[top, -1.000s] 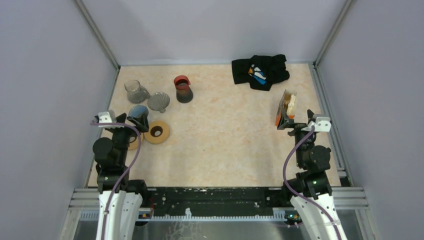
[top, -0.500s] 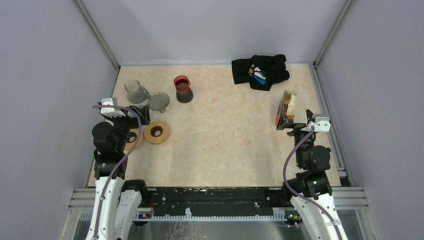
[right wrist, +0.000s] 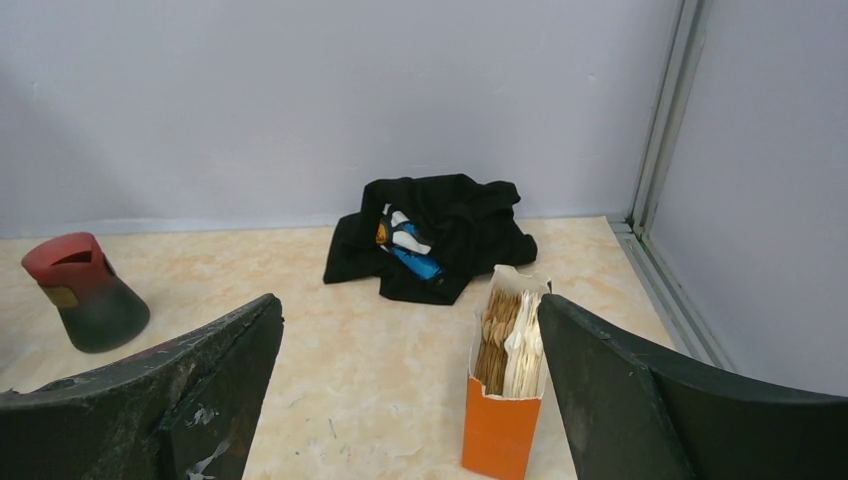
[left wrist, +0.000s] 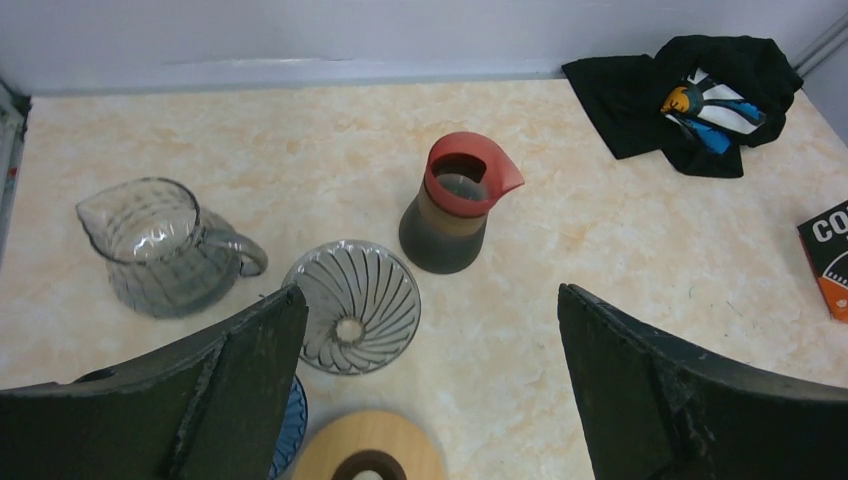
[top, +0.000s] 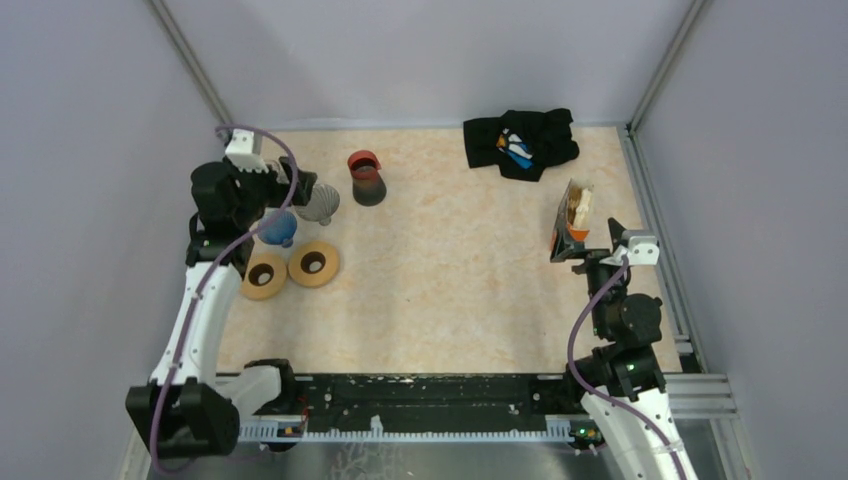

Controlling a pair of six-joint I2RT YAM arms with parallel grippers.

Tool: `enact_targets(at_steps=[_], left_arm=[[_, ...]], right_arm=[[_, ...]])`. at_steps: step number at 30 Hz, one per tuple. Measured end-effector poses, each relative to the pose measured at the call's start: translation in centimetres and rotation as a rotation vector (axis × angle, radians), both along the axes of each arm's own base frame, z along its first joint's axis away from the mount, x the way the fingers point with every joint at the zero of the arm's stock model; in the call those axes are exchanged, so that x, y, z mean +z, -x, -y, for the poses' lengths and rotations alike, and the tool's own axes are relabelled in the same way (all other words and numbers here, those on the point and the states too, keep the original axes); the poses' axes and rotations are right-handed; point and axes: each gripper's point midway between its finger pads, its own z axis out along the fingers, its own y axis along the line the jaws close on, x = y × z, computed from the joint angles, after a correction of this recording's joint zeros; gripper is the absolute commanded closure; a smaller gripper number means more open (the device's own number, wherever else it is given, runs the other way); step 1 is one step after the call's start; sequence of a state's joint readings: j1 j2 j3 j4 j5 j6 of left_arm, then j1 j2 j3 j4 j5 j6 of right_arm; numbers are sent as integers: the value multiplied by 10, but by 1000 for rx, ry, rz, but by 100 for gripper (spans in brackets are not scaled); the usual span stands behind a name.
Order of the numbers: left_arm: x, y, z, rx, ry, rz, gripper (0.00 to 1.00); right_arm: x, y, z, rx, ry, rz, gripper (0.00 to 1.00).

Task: Place the coffee filter in the dripper
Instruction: Pick up the coffee server from the center of the board.

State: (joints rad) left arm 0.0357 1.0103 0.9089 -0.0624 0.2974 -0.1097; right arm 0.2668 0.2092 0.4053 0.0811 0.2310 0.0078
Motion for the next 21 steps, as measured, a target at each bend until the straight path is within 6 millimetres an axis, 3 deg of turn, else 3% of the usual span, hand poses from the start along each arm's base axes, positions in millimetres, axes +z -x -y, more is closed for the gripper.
enact_targets(at_steps=[7, 17, 21], left_arm=[[-7, -52, 11, -128, -77, -82, 9], [-52, -111, 27, -273, -112, -242, 23], [-62, -132, 36, -307, -125, -269, 28]], right_arm=[[-1, 0, -1, 3, 2, -3, 1], [-2, 0, -1, 4, 11, -9, 1], [-4, 0, -2, 6, 14, -15, 1]])
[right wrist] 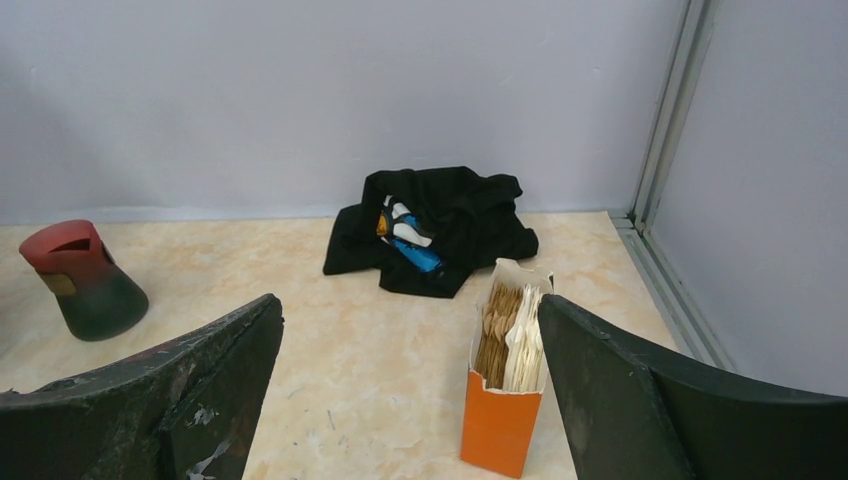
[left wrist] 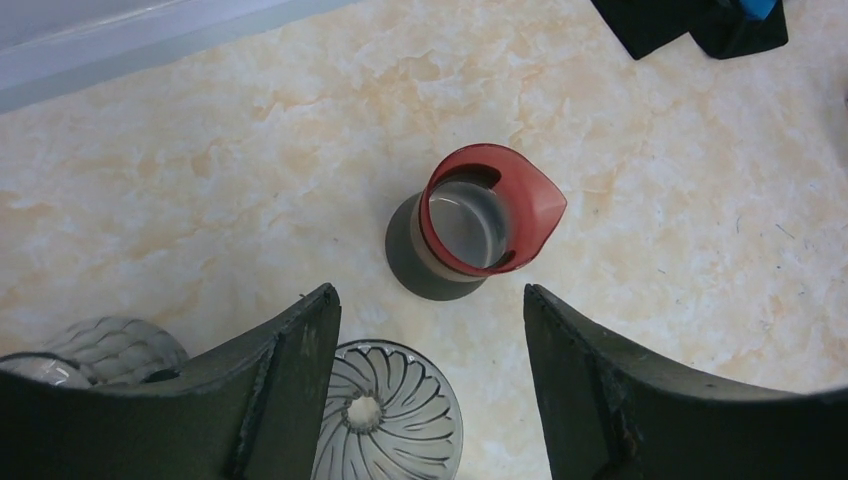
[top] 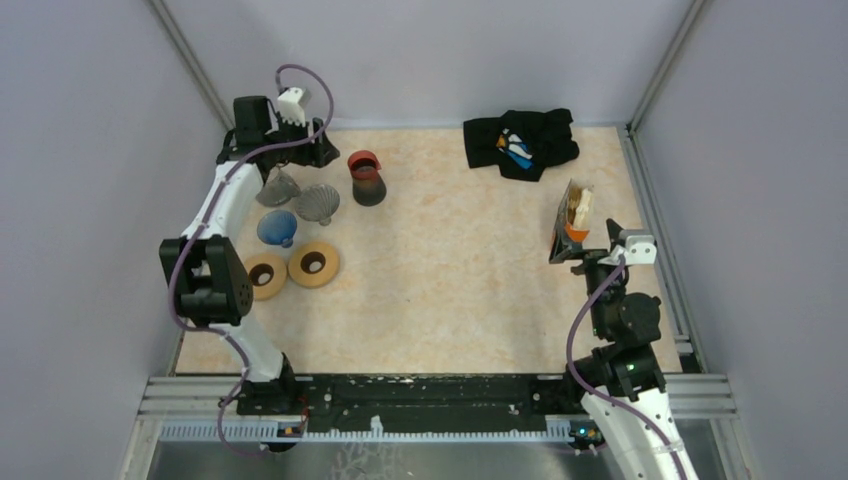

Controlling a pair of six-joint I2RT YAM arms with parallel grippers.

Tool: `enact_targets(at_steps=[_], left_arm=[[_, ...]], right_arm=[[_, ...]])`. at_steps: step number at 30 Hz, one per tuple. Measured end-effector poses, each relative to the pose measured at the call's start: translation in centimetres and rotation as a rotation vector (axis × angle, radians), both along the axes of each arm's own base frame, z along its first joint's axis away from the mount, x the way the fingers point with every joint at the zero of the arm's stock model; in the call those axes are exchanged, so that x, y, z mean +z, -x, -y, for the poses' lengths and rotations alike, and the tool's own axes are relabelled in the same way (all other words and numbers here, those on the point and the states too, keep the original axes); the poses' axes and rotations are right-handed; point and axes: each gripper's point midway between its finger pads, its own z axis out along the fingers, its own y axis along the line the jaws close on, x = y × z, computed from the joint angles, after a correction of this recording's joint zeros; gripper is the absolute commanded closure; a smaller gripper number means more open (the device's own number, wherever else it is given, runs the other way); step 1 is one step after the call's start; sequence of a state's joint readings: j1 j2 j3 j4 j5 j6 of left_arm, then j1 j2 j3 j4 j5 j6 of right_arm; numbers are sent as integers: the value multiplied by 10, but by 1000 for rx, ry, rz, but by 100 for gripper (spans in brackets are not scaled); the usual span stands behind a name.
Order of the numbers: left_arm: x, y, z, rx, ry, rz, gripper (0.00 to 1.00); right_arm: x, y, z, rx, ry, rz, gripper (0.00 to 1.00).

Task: Place the coffee filter in the dripper
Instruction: Pick up the coffee server from the center of the board.

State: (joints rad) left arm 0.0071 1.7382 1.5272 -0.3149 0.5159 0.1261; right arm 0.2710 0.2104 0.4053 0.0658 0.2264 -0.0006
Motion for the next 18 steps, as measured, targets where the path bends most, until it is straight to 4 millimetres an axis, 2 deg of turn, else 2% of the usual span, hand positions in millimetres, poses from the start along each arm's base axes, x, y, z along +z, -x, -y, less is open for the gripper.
enact_targets(at_steps=[10, 18], left_arm=[[-40, -36, 38, -71, -47, -76, 38], [-75, -49, 43, -67, -100, -144, 53]], right_arm=[[-2, -1, -1, 4, 8, -7, 1], [-3, -1, -2, 8, 14, -13, 1]])
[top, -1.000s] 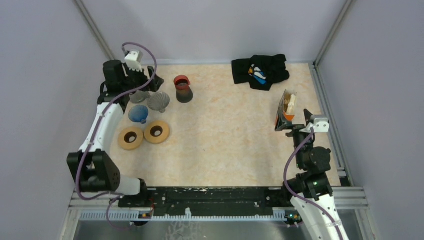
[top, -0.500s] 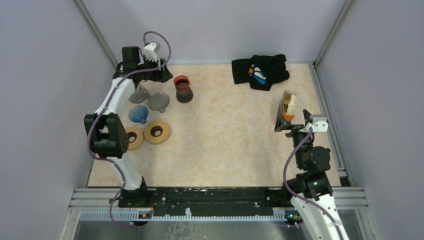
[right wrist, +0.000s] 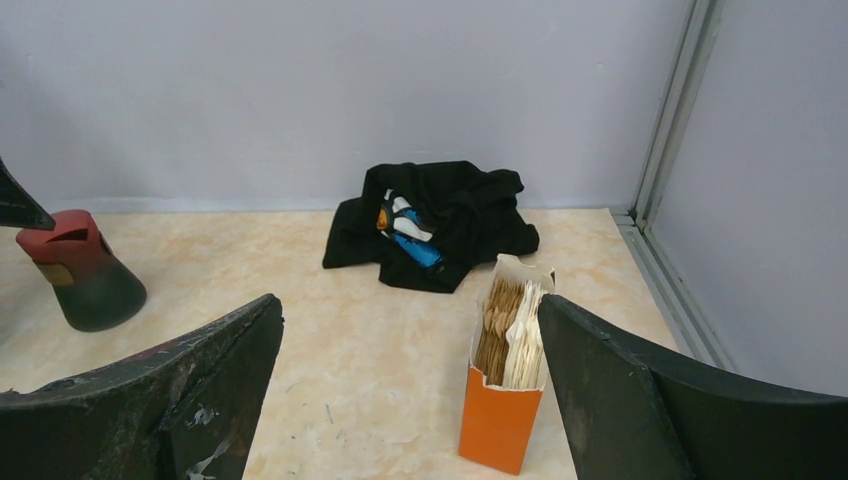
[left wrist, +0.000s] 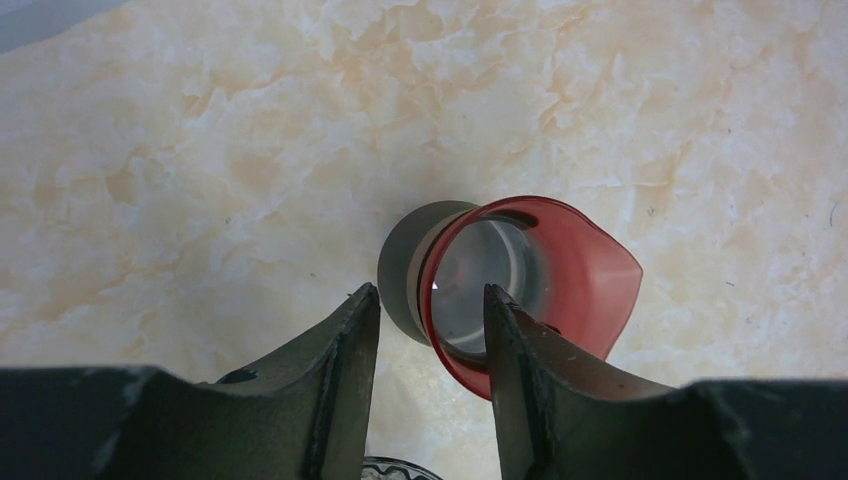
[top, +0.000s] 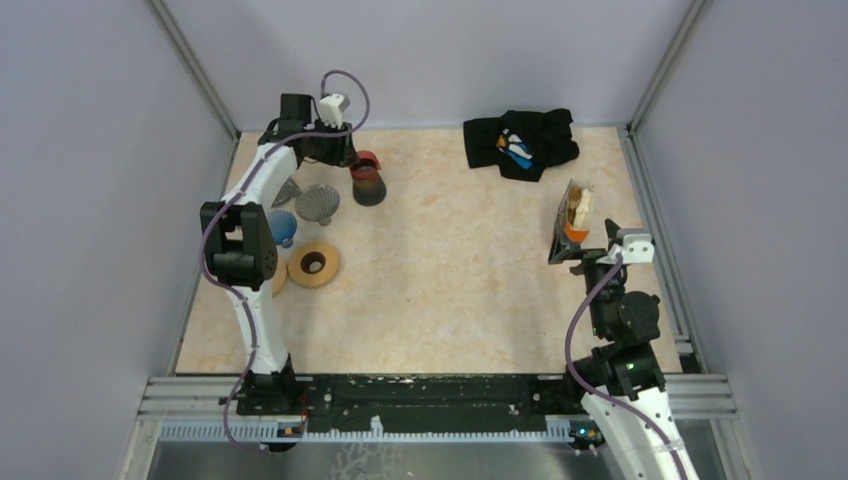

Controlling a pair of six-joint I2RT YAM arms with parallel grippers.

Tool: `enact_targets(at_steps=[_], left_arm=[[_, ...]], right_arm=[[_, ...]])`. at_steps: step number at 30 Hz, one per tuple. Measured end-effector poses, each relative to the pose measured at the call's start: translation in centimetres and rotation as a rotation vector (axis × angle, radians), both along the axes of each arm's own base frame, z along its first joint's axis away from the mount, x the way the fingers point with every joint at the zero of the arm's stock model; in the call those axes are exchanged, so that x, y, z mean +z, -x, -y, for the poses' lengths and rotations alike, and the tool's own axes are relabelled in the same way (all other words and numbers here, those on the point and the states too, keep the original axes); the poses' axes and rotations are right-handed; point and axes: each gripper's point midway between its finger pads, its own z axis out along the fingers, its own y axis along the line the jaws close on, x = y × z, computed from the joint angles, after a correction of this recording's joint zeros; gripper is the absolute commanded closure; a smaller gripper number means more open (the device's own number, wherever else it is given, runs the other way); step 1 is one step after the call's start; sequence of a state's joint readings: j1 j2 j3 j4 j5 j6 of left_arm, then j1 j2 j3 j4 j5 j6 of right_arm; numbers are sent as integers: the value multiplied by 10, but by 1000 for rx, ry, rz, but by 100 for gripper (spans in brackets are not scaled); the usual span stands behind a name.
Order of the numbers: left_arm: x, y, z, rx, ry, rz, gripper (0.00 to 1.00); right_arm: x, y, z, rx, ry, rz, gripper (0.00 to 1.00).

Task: Place the coffee filter in the dripper
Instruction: Pick up the coffee server from the center of the board, then place the coffee server at the center of the board.

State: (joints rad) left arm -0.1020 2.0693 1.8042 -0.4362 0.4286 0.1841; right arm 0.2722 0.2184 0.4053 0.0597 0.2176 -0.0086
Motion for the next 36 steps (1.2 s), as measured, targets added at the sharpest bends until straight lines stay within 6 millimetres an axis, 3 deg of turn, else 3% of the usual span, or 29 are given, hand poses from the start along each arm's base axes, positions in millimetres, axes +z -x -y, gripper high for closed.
enact_targets(at_steps=[7, 12, 15, 21, 25, 31, 36], left_arm=[[-8, -6, 3, -6, -32, -12, 74], [-11, -3, 12, -19, -44, -19, 95], [-11, -1, 17, -27, -51, -21, 100], [-11, 6, 26, 3, -61, -38, 100], [-11, 25, 41, 44, -82, -70, 100], [-13, 71, 83, 97, -50, -157, 100], [-14, 108, 100, 180, 2, -233, 100]], right_arm=[[0, 0, -1, 3, 1, 0, 1], [0, 0, -1, 5, 2, 0, 1], [0, 0, -1, 8, 3, 1, 1], [0, 0, -2, 13, 7, 1, 1], [0, 0, -3, 19, 9, 2, 1], [0, 1, -4, 24, 8, 6, 1], [1, 3, -6, 35, 6, 16, 1]])
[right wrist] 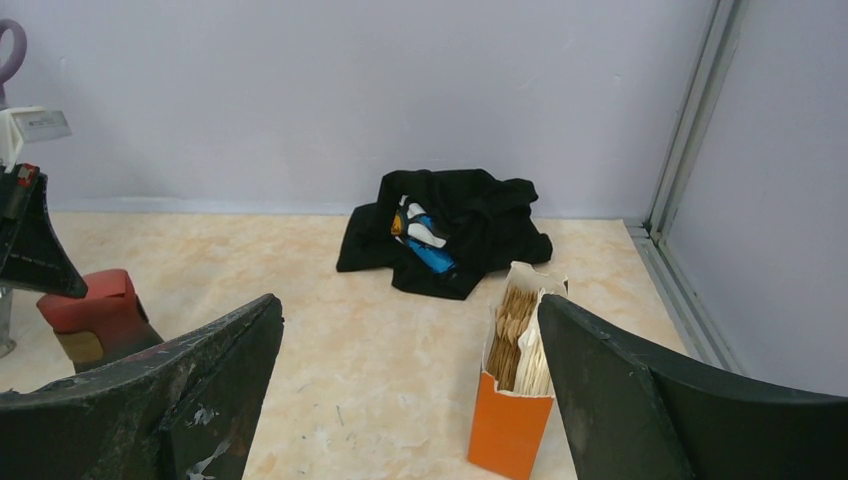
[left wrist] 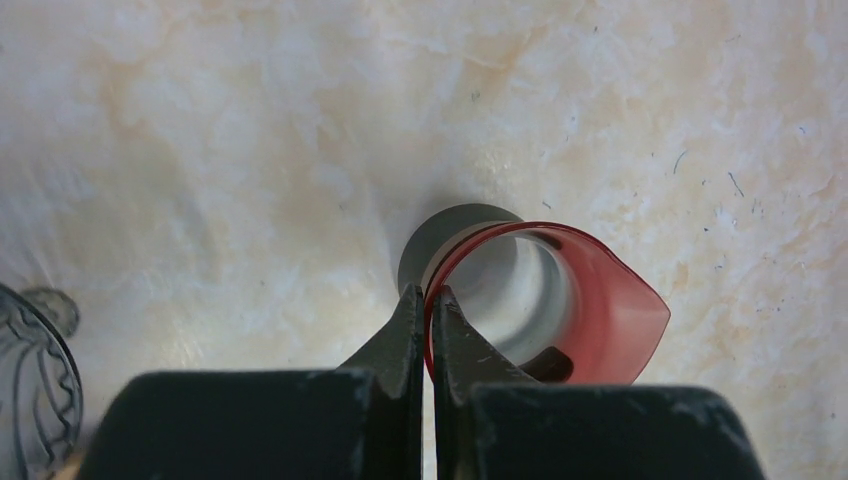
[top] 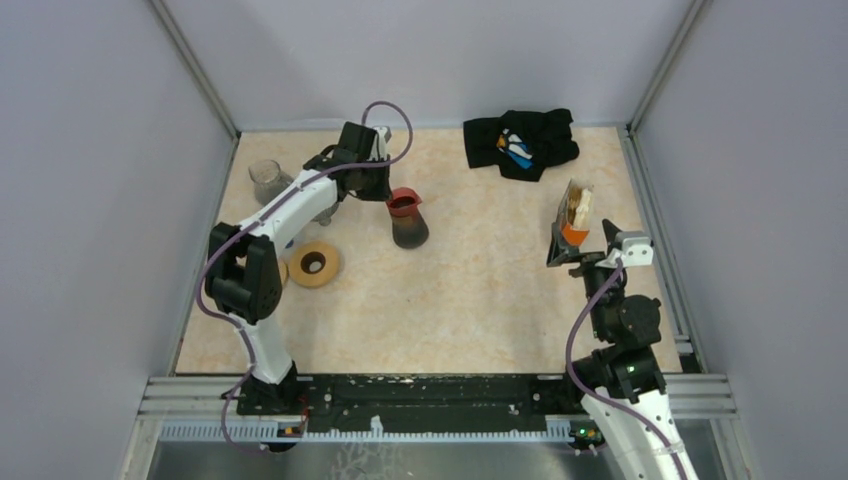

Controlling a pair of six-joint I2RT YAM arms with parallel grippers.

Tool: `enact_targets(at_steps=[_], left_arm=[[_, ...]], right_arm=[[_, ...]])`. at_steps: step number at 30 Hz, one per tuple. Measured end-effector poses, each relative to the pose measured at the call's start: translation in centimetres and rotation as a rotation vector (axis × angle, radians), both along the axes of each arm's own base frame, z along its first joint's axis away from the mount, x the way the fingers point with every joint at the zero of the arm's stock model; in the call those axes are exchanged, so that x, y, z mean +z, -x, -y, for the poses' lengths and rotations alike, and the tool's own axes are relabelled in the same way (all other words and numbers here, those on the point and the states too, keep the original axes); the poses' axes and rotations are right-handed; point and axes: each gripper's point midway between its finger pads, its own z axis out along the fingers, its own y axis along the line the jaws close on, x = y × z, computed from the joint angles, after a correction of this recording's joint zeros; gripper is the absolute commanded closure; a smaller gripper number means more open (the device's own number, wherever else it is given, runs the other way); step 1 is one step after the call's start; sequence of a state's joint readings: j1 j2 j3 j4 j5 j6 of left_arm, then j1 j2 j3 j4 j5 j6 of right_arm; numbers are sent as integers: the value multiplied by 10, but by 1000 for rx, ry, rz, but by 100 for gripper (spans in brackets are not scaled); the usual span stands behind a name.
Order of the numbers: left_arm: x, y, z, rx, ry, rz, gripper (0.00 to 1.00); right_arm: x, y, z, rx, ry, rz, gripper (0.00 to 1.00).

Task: Place the coffee filter in the dripper
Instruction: Place the coffee server at the center of the board.

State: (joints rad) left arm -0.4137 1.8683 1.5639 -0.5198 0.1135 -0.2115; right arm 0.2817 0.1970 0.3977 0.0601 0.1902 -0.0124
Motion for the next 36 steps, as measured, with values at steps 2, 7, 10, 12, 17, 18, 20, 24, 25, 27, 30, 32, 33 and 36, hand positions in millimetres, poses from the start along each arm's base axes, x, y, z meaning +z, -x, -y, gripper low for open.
enact_targets(at_steps=[2, 7, 10, 12, 17, 18, 20, 24, 25, 27, 30, 32, 33, 36], left_arm=[[-1, 10, 2, 47, -4, -11, 100], [-1, 40, 25, 92, -26, 6, 100], [0, 58, 42, 97, -46, 32, 100], [1, 68, 53, 100, -52, 52, 100], [0, 88, 76, 112, -71, 95, 100], [0, 90, 79, 117, -78, 104, 100], [-1, 96, 83, 131, -92, 124, 100], [-1, 104, 85, 145, -105, 148, 100], [-1, 105, 85, 146, -108, 150, 100], [-1, 108, 84, 146, -108, 153, 100], [-2, 111, 84, 144, -101, 152, 94], [-2, 112, 83, 144, -96, 152, 90], [-2, 113, 83, 143, -95, 151, 88], [-1, 114, 83, 145, -87, 149, 79]], right_arm=[[1, 1, 0, 1, -1, 5, 1], [3, 2, -1, 5, -3, 11, 1], [3, 3, -1, 6, -4, 15, 1], [3, 3, -1, 6, -4, 14, 1], [4, 3, -1, 8, -5, 17, 1], [4, 4, -1, 8, -5, 19, 1], [5, 4, -2, 12, -6, 21, 1], [4, 4, -2, 14, -6, 20, 1], [4, 4, -2, 14, -6, 20, 1], [4, 4, -2, 14, -6, 20, 1], [4, 4, -3, 16, -6, 20, 1], [4, 4, -3, 19, -6, 20, 1], [4, 4, -3, 18, -5, 19, 1], [4, 4, -3, 19, -5, 19, 1]])
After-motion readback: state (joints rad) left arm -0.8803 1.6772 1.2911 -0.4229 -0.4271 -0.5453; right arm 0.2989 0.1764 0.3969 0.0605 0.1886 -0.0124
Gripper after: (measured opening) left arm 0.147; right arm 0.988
